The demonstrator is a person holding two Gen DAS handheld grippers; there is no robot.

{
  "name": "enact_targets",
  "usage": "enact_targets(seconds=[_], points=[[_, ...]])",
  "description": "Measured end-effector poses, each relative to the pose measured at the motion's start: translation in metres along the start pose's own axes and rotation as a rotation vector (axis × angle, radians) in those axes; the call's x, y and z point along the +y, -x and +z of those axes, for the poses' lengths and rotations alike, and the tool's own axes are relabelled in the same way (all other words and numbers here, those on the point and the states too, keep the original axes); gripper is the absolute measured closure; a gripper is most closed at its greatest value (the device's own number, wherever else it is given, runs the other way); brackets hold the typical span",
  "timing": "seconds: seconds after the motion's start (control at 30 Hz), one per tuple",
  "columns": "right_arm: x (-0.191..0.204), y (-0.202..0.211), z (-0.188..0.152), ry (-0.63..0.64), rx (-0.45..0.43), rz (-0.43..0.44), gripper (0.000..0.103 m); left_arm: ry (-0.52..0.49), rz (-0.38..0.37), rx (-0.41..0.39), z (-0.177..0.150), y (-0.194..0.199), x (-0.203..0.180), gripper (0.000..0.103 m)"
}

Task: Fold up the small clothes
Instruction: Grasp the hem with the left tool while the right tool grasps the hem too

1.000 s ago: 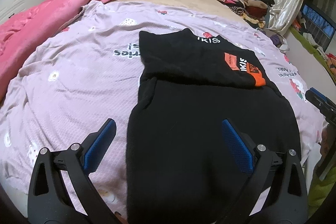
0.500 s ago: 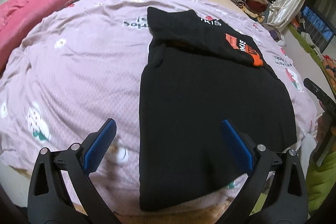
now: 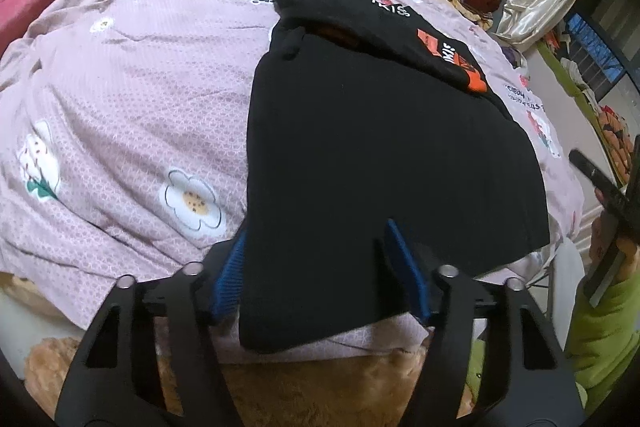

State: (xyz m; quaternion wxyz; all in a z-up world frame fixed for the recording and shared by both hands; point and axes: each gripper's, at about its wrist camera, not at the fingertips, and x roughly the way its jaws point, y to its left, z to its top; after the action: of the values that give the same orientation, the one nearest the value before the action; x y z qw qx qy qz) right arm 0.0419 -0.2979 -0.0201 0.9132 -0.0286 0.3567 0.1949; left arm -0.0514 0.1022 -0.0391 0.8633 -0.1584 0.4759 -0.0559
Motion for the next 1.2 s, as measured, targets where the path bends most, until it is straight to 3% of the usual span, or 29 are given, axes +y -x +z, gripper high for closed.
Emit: enact_targets(seconds=[0.03,0.1,0.17,0.3,0.47,0.73,0.8,0.87,0.93,1.07,1.2], points=[[-0.002,0.000,-0.005,0.001,0.016,0.001,0.007,0.004,-0.005,-0.001,0.000,0.000,0.001,0.054],[-0.007,0.000,-0.015,0.001,0.051,0.005,0.007,0.008,-0.006,0.003,0.001,-0.003,0.003,0.070],[-0.012,0.000,-0.025,-0.007,0.085,0.012,0.008,0.027,-0.004,0.012,0.000,-0.007,0.008,0.075],[-0.022,0.002,-0.043,-0.021,0.135,0.031,0.018,0.035,-0.011,0.011,0.000,-0.008,0.010,0.076],[-0.036,-0.002,-0.062,-0.055,0.202,0.054,0.039,0.023,0.007,0.011,-0.001,-0.008,0.007,0.076],[-0.052,-0.017,-0.082,-0.112,0.272,0.064,0.048,0.025,0.019,0.014,-0.001,-0.010,0.007,0.076],[-0.054,-0.023,-0.087,-0.124,0.283,0.087,0.064,0.025,0.022,0.015,0.000,-0.010,0.007,0.076],[-0.053,-0.022,-0.087,-0.112,0.280,0.102,0.083,0.027,0.024,0.016,0.000,-0.012,0.007,0.076],[-0.049,-0.016,-0.084,-0.090,0.262,0.124,0.093,0.027,0.033,0.014,0.001,-0.011,0.005,0.077],[-0.047,0.003,-0.071,-0.076,0.189,0.163,0.096,0.035,0.038,-0.001,0.002,-0.006,0.005,0.094],[-0.051,0.023,-0.053,-0.102,0.088,0.186,0.096,0.030,0.012,-0.051,0.006,0.010,0.002,0.099]])
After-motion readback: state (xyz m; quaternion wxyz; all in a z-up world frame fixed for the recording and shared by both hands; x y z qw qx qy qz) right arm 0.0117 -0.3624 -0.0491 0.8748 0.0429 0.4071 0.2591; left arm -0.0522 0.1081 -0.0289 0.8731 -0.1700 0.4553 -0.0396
